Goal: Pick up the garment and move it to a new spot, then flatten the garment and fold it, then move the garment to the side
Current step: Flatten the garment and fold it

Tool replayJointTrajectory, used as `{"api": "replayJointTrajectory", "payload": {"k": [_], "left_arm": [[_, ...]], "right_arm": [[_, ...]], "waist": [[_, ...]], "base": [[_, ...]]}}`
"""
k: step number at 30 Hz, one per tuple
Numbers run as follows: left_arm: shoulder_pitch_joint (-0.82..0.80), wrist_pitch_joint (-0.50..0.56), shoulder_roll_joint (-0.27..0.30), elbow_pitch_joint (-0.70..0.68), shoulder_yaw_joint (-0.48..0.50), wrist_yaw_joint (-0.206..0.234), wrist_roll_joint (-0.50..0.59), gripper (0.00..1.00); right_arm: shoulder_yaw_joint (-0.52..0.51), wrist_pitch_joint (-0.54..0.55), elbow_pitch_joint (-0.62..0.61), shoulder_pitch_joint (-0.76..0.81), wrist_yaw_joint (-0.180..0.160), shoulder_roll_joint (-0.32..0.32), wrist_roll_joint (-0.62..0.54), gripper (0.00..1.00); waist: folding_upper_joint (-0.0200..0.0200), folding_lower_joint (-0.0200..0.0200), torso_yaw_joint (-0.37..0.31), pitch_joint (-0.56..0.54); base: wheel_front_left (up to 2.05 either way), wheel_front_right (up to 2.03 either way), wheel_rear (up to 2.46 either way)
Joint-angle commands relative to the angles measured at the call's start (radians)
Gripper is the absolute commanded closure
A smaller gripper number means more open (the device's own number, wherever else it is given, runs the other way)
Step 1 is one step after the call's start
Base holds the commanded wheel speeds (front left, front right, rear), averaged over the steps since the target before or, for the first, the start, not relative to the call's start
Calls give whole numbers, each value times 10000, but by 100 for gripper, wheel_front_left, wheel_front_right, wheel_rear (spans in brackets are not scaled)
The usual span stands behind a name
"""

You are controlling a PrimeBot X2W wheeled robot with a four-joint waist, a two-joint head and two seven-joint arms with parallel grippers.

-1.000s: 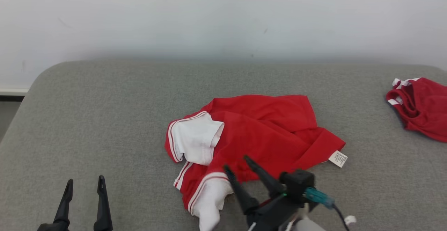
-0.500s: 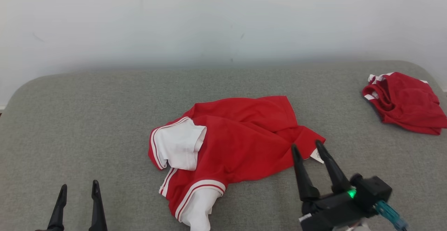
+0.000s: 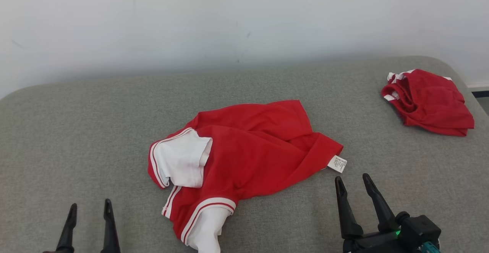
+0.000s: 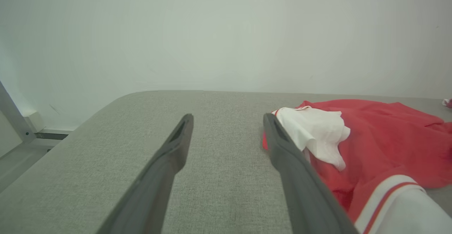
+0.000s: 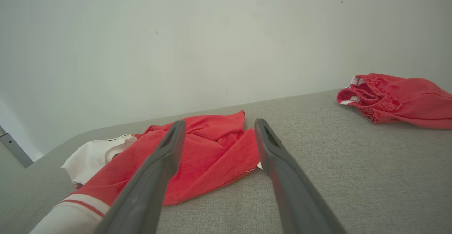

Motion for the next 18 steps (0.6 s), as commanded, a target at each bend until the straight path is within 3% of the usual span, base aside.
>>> {"api": "replayJointTrajectory", "payload": {"k": [1,8,18], "left_arm": [[-115,-29,-16,59,-108,-29,86,0],[-858,-29,149,855,-889,-79,4,0],[-1741,-29,566,3138,-1957,-59,-414,0]], "right_arm": [[23,-3,21,-35,-24,85,-74,0],[20,-3,247,-294,-24,168,-141,0],[-36,-3,706,-598,-25,224,-226,0]], "waist": [[0,0,-81,69],[0,0,-302,284],[0,0,-819,706]], "base": [[0,0,0],[0,0,0],[0,0,0]]}}
